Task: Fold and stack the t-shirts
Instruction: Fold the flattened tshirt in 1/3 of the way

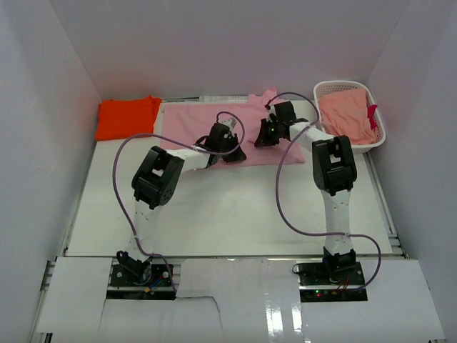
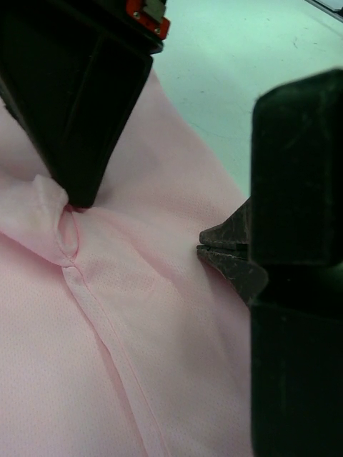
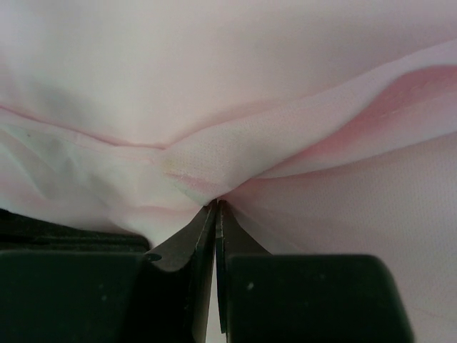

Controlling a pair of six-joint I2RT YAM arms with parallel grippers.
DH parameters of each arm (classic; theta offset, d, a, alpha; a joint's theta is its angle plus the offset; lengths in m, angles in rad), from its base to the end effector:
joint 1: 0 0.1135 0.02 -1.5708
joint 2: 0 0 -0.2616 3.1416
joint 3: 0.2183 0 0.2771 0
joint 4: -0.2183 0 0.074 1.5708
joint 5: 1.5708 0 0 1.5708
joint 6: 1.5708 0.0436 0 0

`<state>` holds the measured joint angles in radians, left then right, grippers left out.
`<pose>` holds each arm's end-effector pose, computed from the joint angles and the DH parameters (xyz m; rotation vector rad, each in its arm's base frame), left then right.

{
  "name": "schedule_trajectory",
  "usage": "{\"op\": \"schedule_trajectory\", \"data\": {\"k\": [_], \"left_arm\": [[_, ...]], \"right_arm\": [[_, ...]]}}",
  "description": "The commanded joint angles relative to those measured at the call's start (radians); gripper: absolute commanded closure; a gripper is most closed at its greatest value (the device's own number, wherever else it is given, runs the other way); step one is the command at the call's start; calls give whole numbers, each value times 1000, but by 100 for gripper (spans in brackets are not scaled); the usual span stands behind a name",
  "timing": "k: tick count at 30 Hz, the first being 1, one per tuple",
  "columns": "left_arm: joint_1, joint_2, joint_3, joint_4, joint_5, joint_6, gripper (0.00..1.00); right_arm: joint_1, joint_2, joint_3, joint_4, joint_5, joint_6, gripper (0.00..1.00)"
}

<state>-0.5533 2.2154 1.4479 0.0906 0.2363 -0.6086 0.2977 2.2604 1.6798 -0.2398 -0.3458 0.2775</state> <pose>0.4237 -0.2737 0.1051 0.0695 2.3793 -0.8610 0.4966 0.1678 0.1330 -0.1918 2.4303 0.6790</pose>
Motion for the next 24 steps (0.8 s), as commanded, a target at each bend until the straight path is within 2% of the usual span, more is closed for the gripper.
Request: {"op": "schedule_trajectory", "data": {"k": [1,18,24], "left_arm": [[-17,-16,-41,-84,-42,27,100],[-36,-31,-78,-117,-72,44,100],[-39,-40,-95,-117,-75,49,100]], "right_arm": [[4,31,78,-15,1,-8,92],[8,174,336,-53,-13,17,92],[3,266,486,-52,-83,61,92]]}}
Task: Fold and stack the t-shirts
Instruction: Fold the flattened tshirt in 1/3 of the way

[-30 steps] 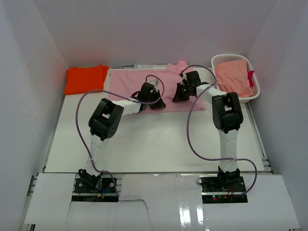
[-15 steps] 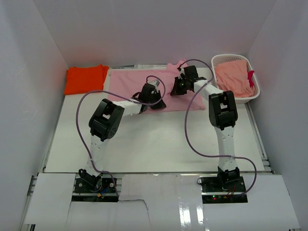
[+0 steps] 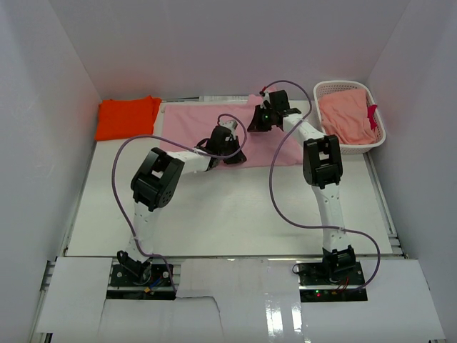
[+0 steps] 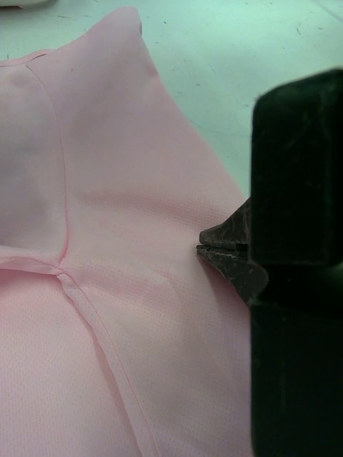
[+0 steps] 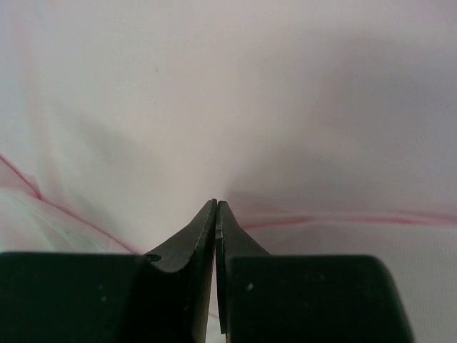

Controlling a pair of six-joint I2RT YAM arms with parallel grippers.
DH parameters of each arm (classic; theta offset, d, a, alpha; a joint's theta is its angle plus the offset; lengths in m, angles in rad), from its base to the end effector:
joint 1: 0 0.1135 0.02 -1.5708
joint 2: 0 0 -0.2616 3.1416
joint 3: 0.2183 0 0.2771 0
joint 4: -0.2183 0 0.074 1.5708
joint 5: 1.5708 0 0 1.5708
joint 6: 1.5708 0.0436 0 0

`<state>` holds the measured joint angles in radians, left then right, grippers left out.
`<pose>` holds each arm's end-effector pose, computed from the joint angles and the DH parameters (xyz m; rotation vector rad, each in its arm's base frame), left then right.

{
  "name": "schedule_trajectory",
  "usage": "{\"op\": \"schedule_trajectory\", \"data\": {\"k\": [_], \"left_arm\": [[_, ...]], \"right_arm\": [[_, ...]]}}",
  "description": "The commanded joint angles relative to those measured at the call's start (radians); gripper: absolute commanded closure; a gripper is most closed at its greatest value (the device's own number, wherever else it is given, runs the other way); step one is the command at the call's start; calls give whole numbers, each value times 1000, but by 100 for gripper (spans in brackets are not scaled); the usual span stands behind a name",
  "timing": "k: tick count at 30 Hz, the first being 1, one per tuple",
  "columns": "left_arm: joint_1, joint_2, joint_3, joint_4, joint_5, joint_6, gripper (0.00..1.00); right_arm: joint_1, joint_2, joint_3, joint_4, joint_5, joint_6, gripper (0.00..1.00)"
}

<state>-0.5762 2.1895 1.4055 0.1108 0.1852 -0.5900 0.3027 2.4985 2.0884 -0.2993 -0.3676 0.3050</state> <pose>0.4124 -0.2775 0.1052 0.0894 2.3647 -0.8101 0.5570 0.1904 0.1428 -0.1957 2.3233 0.7314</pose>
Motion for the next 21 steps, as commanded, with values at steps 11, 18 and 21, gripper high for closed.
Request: {"op": "schedule_trajectory", "data": {"k": [11,18,21], "left_arm": [[-17,-66,-60,-120,-44,12,100],[1,-240,44,-187,-112,30,94],[39,-299,108,-238,-52,4,89]], "right_arm": [[-40,-117,-22,143,-127,94,82],[-111,-375,-278,140,-91,34,47],[-142,-537,-421,134,-80,26,19]]}}
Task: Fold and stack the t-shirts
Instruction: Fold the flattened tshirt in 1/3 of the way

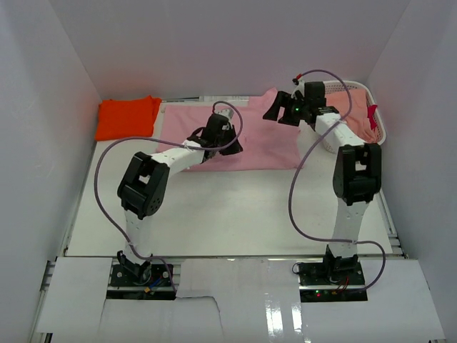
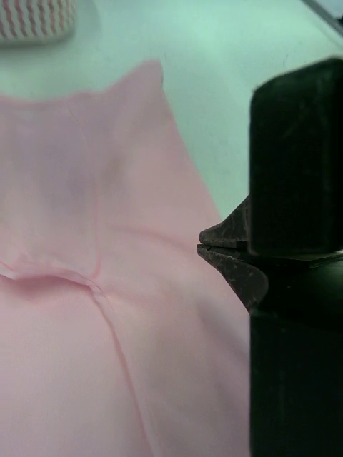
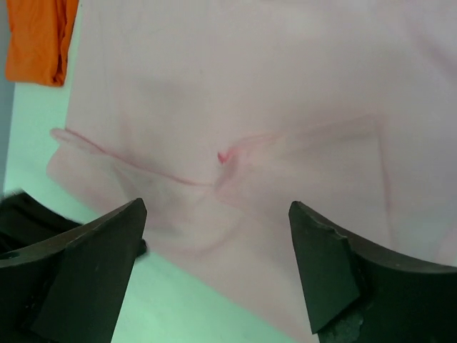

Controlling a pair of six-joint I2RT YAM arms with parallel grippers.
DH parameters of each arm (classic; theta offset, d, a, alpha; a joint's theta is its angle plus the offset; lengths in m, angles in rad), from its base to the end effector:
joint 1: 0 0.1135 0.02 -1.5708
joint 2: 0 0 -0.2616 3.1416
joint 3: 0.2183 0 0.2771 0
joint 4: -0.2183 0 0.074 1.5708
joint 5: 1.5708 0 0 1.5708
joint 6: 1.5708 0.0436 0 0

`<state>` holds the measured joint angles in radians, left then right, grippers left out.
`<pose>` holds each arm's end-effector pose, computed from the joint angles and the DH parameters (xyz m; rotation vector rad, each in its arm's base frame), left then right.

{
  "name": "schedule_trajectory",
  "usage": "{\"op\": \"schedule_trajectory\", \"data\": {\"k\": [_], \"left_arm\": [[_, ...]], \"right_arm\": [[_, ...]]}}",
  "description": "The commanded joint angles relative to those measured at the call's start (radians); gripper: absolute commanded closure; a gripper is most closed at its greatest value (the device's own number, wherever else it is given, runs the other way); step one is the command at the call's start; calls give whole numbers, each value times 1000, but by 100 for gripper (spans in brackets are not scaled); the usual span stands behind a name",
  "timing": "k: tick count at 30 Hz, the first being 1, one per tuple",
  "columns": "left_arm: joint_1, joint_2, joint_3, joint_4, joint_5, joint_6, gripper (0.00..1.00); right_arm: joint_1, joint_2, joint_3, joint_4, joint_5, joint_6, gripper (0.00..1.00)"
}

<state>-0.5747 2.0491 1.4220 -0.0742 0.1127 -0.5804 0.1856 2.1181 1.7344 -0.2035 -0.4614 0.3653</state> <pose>0.4038 -0.2674 0.1599 0.0555 2.3751 -0.7144 0.5110 0.1157 0.2286 -0.0777 2.1994 0.8117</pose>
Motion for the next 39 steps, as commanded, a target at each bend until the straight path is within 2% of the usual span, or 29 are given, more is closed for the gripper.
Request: {"op": "schedule_trajectory", "data": {"k": [1,6,8,11,14,17,24,29,30,32,38,39], "left_arm": [[48,-179,97,-61,31,-15,87],[142,-309,4,-96,58,-47,81],[185,-381,-53,-117,38,-55,76],[297,-480,-228,-118,4,-76,67],[459,-544,-405,-52,45,-99,67],[535,-582,-529,-9,50,-107,67],[549,-616,-656,34,-18,-136,67],[550,-592,-683,51,-33,-147,67],[550,-587,-687,57,-33,-150,67],[552,-587,-692,67,-39,-157,67],[564,-581,-693,67,-87,-170,67],[569,-580,-704,65,-84,-173,67]], "right_arm": [[-32,-187,-134,30,12,-32,10],[-69,-329,-312,-59,32,-13,2],[-84,-365,-422,-60,12,6,4],[-86,-406,-514,-69,-3,27,6],[-103,-443,-599,-71,4,40,5],[-129,-471,-648,-65,12,43,1],[-163,-567,-739,-66,47,37,1],[-173,-526,-748,-47,58,50,0],[-175,-518,-748,-24,55,57,10],[-173,-491,-740,-13,56,69,16],[-173,-446,-751,7,95,73,16],[-204,-442,-753,9,99,80,16]]}}
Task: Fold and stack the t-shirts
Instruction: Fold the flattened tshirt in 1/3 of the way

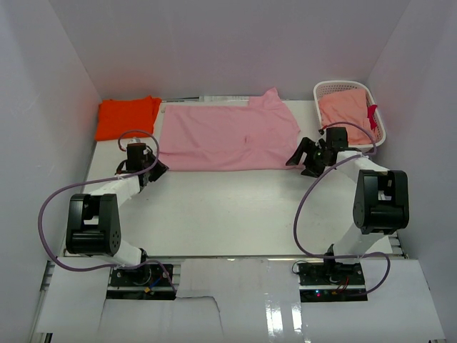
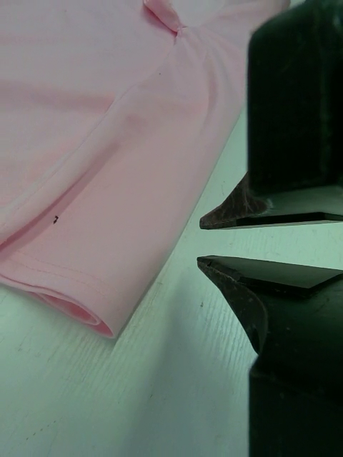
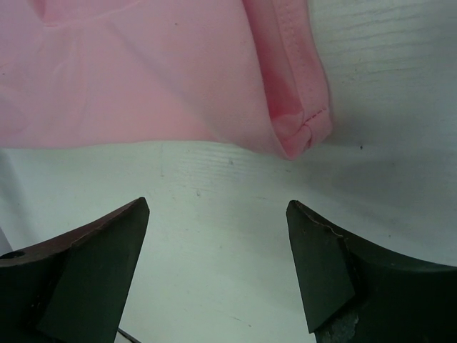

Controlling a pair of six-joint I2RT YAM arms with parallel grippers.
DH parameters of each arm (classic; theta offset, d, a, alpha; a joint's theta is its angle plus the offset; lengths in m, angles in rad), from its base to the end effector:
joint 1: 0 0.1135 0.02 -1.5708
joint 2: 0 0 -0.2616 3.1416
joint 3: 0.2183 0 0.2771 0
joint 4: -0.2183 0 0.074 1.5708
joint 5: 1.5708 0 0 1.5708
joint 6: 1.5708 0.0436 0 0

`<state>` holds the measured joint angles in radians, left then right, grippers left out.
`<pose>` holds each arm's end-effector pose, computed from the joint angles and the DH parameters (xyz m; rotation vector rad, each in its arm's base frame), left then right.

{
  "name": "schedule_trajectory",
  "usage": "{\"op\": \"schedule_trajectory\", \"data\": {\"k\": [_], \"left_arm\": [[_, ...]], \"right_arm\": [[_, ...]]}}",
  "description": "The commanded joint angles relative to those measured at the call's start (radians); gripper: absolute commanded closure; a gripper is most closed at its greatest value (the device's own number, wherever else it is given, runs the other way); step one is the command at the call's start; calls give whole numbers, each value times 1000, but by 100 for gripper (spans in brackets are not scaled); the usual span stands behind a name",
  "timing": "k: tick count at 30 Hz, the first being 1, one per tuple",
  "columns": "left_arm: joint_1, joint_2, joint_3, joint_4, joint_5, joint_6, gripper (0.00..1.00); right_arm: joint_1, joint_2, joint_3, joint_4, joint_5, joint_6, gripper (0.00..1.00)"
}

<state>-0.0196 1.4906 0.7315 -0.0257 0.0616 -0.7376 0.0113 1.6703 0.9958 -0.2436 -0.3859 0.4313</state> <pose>0.3196 -0.0090 0.1486 -0.8136 2.2552 -0.4360 0.3640 0.0205 0.1609 0.3608 2.4885 0.6646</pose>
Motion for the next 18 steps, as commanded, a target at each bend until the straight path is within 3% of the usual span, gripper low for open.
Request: {"op": "schedule_trajectory", "data": {"k": [1,4,15,18], "left_arm": [[18,-20,-20,55,-23,-20,67],[75,-13,-40,84,24,-39,67],[112,-7,-67,116,35,-45,67],[115,-10,-67,115,30,-42,67]], "right_arm": [[-31,9,-16,61,30,15,16],[-36,41,-16,76,38,21,16],[-59,146,32,128,44,55,19],[-62,166,43,130,48,58,31]]}}
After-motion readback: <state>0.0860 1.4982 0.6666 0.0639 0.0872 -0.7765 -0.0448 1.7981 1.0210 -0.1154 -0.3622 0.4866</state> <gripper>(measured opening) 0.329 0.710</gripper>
